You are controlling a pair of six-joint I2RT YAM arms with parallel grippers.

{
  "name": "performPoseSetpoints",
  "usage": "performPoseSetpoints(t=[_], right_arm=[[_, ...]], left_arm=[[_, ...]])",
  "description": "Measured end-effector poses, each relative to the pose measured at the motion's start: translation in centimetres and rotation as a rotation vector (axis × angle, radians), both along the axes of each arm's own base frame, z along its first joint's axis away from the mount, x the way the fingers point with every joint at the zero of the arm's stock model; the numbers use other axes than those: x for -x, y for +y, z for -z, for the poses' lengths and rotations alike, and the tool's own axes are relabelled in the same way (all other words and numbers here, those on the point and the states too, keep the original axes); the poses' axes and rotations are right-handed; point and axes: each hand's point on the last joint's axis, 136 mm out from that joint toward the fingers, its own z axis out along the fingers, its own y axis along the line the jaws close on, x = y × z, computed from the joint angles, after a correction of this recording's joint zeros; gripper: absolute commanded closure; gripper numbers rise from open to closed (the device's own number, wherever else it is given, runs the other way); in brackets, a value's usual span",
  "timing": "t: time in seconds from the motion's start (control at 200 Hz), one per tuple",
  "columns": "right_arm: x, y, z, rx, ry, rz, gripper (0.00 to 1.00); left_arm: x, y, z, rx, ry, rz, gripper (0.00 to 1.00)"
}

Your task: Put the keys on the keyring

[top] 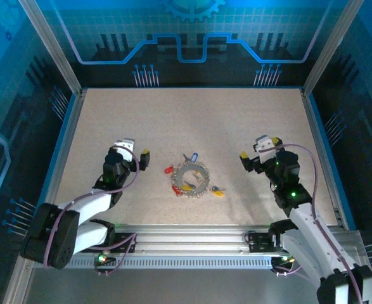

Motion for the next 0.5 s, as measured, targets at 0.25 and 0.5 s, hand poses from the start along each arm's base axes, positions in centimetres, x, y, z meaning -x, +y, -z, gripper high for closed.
performPoseSetpoints(t=[0.25, 0.5], right_arm=[[-1.9, -1.3, 7.7, -0.115, 0.13, 0.025, 0.0], [-5.1, -1.3, 9.8, -0.211, 0.165, -0.002, 0.0]], left_arm=[[-1.6, 0.8, 1.0, -0.02, -0.039, -0.035, 0.01], [-2.9, 4.2, 3.5, 0.006, -0.014, -0.137, 0.01]])
